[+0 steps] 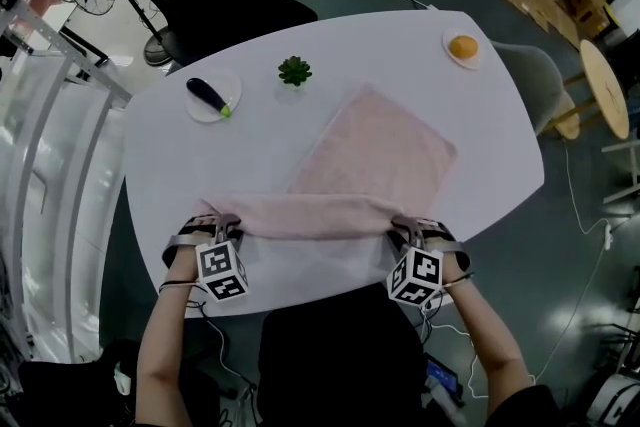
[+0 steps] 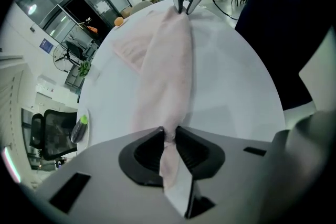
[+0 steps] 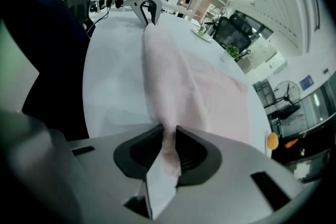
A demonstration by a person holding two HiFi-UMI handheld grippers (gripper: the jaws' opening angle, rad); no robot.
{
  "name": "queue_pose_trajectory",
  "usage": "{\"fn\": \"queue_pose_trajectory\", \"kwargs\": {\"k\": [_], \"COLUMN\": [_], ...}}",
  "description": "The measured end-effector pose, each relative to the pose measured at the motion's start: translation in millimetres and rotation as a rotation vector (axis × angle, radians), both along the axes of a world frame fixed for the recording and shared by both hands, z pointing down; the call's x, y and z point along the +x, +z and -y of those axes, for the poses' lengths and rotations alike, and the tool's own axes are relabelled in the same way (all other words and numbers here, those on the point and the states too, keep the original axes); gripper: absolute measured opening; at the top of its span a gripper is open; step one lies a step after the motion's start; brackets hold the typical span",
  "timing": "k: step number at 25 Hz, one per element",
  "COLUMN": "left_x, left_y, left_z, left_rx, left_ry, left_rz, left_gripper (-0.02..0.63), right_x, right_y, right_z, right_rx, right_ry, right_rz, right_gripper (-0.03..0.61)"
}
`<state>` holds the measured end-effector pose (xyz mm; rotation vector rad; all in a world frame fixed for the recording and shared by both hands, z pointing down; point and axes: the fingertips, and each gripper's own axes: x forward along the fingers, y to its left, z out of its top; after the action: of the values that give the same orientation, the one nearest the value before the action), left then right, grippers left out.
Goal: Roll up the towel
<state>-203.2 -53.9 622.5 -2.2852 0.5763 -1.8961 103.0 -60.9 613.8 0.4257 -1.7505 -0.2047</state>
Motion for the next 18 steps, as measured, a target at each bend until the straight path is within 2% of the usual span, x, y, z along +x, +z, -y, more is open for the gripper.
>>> {"fn": "queue_pose_trajectory", "kwargs": {"k": [2, 4, 9, 18], "left_x": [0.6, 1.2, -1.8, -8.4], "left_y": [1.7, 2.4, -7.4, -43.6], "left_z": [0.9, 1.8, 8.6, 14.8], "left_rx": [0.002, 0.002, 0.001, 0.078], "left_ry": [0.013, 0.027, 0.030, 0.037], "left_rz": [0.019, 0.038, 0.046, 0.026], "left_gripper": [0.068, 0.057, 0.048, 0.044], "right_x": [1.6, 2.0, 1.8, -2.9], "right_y": [0.8, 1.2, -6.4, -38.1], "right_z": [0.9, 0.1, 1.5, 4.9], "right_rx": [0.010, 0.015, 0.020, 0.089], "right_ry": [-0.018, -0.033, -0.027, 0.000], "right_rz": [-0.015, -0.026, -0.015, 0.008], "right_gripper": [0.054, 0.034, 0.028, 0.028]}}
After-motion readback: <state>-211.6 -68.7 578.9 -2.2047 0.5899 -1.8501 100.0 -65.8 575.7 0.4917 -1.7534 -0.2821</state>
